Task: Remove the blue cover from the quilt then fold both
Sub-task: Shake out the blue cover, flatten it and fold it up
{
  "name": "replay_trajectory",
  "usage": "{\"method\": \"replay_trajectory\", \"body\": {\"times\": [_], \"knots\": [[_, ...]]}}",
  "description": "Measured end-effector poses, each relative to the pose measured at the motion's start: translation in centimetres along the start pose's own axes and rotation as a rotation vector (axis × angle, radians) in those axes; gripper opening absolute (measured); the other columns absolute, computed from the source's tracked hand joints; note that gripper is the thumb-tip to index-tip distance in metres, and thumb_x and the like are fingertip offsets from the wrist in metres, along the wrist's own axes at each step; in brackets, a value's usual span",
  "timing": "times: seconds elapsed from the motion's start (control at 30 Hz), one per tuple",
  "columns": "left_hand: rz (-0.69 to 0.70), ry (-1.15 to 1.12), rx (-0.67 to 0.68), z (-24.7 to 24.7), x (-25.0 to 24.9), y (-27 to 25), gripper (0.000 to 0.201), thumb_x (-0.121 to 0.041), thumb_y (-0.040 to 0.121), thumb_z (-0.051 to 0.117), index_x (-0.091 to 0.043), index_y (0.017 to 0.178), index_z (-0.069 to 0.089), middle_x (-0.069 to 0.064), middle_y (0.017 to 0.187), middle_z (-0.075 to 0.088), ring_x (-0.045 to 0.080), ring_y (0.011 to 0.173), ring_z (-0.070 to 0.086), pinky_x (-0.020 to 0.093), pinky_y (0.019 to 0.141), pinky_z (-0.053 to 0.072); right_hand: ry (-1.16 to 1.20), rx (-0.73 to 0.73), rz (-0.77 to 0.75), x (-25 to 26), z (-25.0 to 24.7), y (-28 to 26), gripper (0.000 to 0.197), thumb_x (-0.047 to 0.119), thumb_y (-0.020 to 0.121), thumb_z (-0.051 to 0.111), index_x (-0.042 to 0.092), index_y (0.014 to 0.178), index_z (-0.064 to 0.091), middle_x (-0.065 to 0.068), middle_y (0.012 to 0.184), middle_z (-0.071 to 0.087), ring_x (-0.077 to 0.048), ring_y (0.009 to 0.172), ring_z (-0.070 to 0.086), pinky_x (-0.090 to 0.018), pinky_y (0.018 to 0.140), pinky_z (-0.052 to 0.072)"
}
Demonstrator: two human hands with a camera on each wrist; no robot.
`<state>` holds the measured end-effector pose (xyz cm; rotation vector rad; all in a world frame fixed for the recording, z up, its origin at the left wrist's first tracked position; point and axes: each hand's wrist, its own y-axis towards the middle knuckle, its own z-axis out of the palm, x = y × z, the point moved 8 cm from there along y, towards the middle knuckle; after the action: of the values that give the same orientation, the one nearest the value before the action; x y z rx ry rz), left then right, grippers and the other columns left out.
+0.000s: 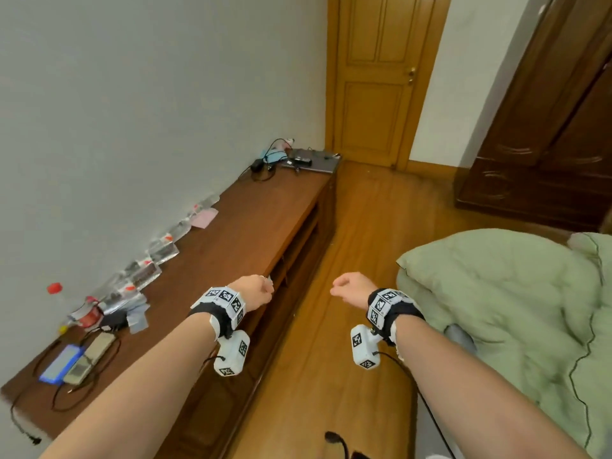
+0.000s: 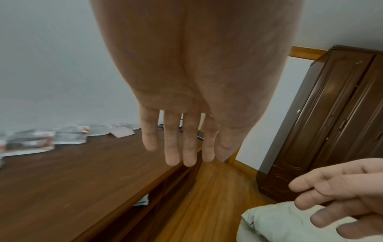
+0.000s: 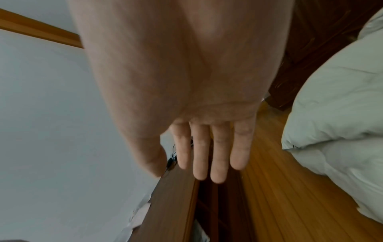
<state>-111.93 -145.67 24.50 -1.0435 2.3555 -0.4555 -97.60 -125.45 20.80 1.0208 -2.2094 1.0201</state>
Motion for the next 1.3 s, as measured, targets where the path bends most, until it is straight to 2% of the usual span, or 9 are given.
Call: {"method": "replay_trajectory", "body": {"times": [0.17,0.43,0.57,0.7,0.8,1.07,1.13,1.23,1.3], "knots": [[0.117,-0.035,0.042,-7.0,-6.9,15.0,0.024,-0.031,0.095,0.053,-0.033,0.118,0.06,-0.007,0.125,0.06,0.012,0.11,0.059,0.032,0.1,0.047,-0.011,-0.049,0.029,0.0,-11.7,10.9,0.036,0.036,0.091,0.064,0.022,0.125,0.061,0.004,0.124,0.063,-0.017,0.106,0.063,-0.038,0.098,0.05],[0.407,0.079,0.11,-14.6,-21.9,42.1,0.028,-0.029,0.097,0.053,-0.022,0.123,0.063,-0.005,0.131,0.057,0.016,0.119,0.054,0.033,0.104,0.043,0.045,-0.189,0.213,-7.5,-27.4,29.4,0.033,0.034,0.092,0.064,0.021,0.122,0.062,0.004,0.124,0.062,-0.014,0.106,0.062,-0.039,0.1,0.05],[0.54,0.157,0.168,-19.1,-31.1,55.3,0.028,-0.027,0.097,0.054,-0.021,0.123,0.064,-0.006,0.129,0.06,0.015,0.117,0.056,0.033,0.103,0.044,0.106,-0.277,0.317,-10.3,-36.7,36.7,0.033,0.031,0.093,0.064,0.022,0.124,0.061,0.005,0.125,0.06,-0.013,0.104,0.062,-0.033,0.095,0.05],[0.631,0.205,0.197,-23.3,-40.9,65.4,0.027,-0.03,0.097,0.053,-0.026,0.121,0.062,-0.007,0.127,0.061,0.014,0.115,0.058,0.033,0.1,0.047,0.189,-0.393,0.431,-13.5,-45.9,42.1,0.029,0.029,0.092,0.064,0.023,0.121,0.062,0.003,0.126,0.062,-0.017,0.11,0.061,-0.042,0.101,0.05],[0.708,0.221,0.212,-25.7,-47.4,71.9,0.025,-0.033,0.097,0.053,-0.03,0.12,0.061,-0.009,0.127,0.061,0.013,0.115,0.057,0.036,0.101,0.047,0.226,-0.426,0.501,-15.8,-51.5,46.4,0.032,0.028,0.094,0.063,0.019,0.124,0.06,0.003,0.126,0.061,-0.018,0.114,0.06,-0.04,0.103,0.048],[0.723,0.36,0.267,-30.2,-59.4,93.1,0.026,-0.03,0.097,0.055,-0.025,0.122,0.061,-0.007,0.127,0.061,0.012,0.116,0.057,0.03,0.101,0.046,0.354,-0.377,0.54,-22.7,-65.0,65.9,0.034,0.021,0.095,0.06,0.016,0.128,0.057,-0.003,0.122,0.063,-0.018,0.103,0.064,-0.033,0.088,0.054],[0.698,0.404,0.25,-32.2,-62.8,99.0,0.028,-0.03,0.097,0.055,-0.023,0.124,0.062,-0.006,0.126,0.062,0.014,0.116,0.058,0.031,0.101,0.047,0.349,-0.411,0.513,-24.4,-70.3,71.1,0.033,0.019,0.096,0.06,0.015,0.129,0.058,-0.003,0.127,0.062,-0.02,0.108,0.063,-0.035,0.094,0.053],[0.678,0.444,0.247,-35.6,-68.9,106.6,0.026,-0.03,0.099,0.047,-0.019,0.116,0.064,-0.002,0.107,0.061,0.022,0.113,0.062,0.033,0.095,0.05,0.338,-0.427,0.492,-26.5,-78.7,77.5,0.034,0.018,0.096,0.06,0.016,0.129,0.059,-0.003,0.131,0.06,-0.021,0.115,0.06,-0.038,0.102,0.049],[0.687,0.438,0.227,-37.5,-73.6,111.1,0.027,-0.03,0.099,0.045,-0.02,0.116,0.064,-0.001,0.112,0.062,0.022,0.113,0.061,0.034,0.096,0.05,0.336,-0.429,0.492,-28.0,-84.0,80.0,0.033,0.02,0.095,0.06,0.018,0.128,0.059,-0.001,0.129,0.061,-0.02,0.113,0.06,-0.04,0.101,0.049]]}}
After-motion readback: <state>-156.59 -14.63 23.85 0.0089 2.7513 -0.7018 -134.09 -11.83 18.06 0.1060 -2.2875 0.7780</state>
